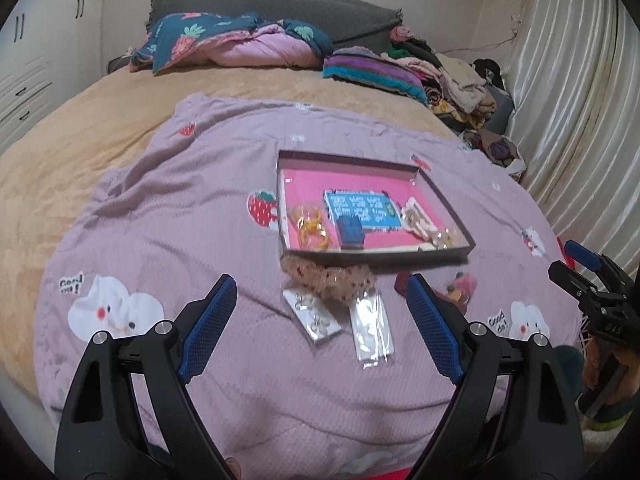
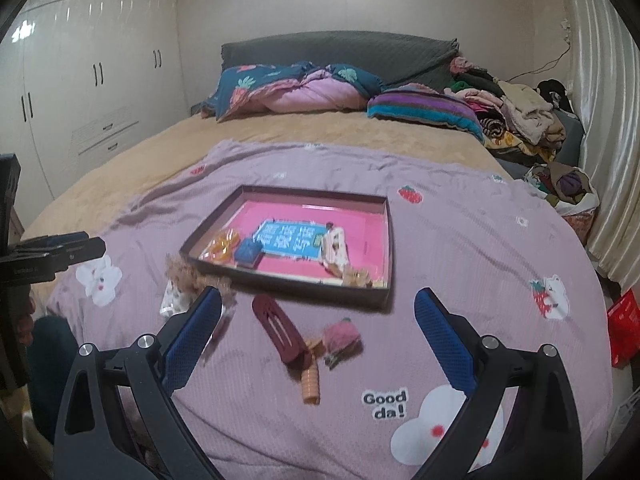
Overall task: Organize jewelry
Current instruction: 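Open both grippers in the tray and withdraw them, then grasp the pink pompom clip with the right gripper while the left grasps the lace bow, then carry the lace bow into the tray with the left while the right carries the pompom clip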
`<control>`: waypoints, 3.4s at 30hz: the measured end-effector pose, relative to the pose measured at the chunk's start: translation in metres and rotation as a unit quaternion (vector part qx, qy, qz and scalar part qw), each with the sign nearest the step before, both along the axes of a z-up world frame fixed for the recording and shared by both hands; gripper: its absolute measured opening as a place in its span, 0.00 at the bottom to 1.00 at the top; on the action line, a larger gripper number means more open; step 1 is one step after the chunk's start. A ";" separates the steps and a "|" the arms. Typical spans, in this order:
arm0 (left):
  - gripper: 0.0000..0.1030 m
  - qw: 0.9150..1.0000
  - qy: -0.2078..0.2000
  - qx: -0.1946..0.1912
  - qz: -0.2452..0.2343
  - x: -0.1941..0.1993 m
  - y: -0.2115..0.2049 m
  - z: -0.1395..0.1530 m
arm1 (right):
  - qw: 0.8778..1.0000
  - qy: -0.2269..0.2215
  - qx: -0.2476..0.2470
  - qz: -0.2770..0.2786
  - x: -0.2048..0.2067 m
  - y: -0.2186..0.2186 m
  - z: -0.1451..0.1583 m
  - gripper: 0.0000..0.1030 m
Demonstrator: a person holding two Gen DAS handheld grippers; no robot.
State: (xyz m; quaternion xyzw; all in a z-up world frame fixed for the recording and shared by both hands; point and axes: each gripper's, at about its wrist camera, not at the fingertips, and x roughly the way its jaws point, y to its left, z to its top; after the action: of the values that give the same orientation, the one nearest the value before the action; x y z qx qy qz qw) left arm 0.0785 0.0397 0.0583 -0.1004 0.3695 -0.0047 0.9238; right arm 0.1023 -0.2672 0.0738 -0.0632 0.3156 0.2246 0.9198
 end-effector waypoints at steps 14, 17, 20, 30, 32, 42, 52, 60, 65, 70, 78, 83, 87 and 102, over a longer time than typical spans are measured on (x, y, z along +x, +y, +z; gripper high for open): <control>0.77 0.998 0.039 0.003 -0.044 -0.001 -0.033 -0.034 | 0.999 0.040 -0.020 0.007 -0.011 -0.002 -0.043 0.94; 0.77 0.998 0.046 0.000 -0.052 0.004 -0.040 -0.042 | 0.999 0.049 -0.021 0.005 -0.009 -0.003 -0.051 0.94; 0.74 0.997 0.055 -0.005 -0.053 0.013 -0.042 -0.051 | 0.998 0.056 -0.022 -0.002 -0.005 -0.006 -0.059 0.94; 0.57 0.996 0.078 -0.027 -0.040 0.057 -0.038 -0.071 | 0.993 0.112 0.000 -0.030 0.033 -0.018 -0.091 0.90; 0.56 0.995 0.082 -0.033 -0.036 0.066 -0.035 -0.074 | 0.991 0.127 0.006 -0.033 0.043 -0.018 -0.097 0.83; 0.56 0.992 0.098 -0.074 -0.013 0.093 -0.023 -0.086 | 0.966 0.236 0.082 -0.061 0.090 -0.021 -0.137 0.49; 0.24 0.992 0.105 -0.074 0.010 0.106 -0.014 -0.094 | 0.974 0.206 0.078 -0.051 0.095 -0.013 -0.136 0.27; 0.05 0.994 0.095 -0.054 0.004 0.097 -0.019 -0.088 | 0.981 0.156 0.089 -0.066 0.083 -0.034 -0.119 0.27; 0.05 0.996 0.079 -0.043 -0.004 0.085 -0.028 -0.074 | 0.984 0.137 0.091 -0.072 0.074 -0.047 -0.109 0.27; 0.05 0.998 0.057 -0.035 -0.016 0.075 -0.037 -0.051 | 0.986 0.112 0.092 -0.077 0.068 -0.055 -0.098 0.27; 0.05 0.999 0.020 -0.025 -0.032 0.073 -0.052 -0.018 | 0.990 0.081 0.086 -0.073 0.063 -0.059 -0.083 0.27; 0.05 0.999 0.008 -0.022 -0.043 0.078 -0.060 -0.007 | 0.993 0.070 0.075 -0.059 0.060 -0.053 -0.073 0.27; 0.05 0.998 0.003 -0.021 -0.055 0.083 -0.067 -0.002 | 0.995 0.063 0.066 -0.048 0.058 -0.047 -0.066 0.27; 0.05 0.996 -0.018 -0.032 -0.075 0.114 -0.074 0.026 | 0.997 0.025 0.064 -0.019 0.081 -0.031 -0.010 0.27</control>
State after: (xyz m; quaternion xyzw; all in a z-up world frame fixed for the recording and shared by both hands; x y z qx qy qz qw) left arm 0.1927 -0.0340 0.0845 -0.1023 0.3588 -0.0877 0.9236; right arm 0.1832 -0.2984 0.0633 0.0078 0.3244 0.2284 0.9179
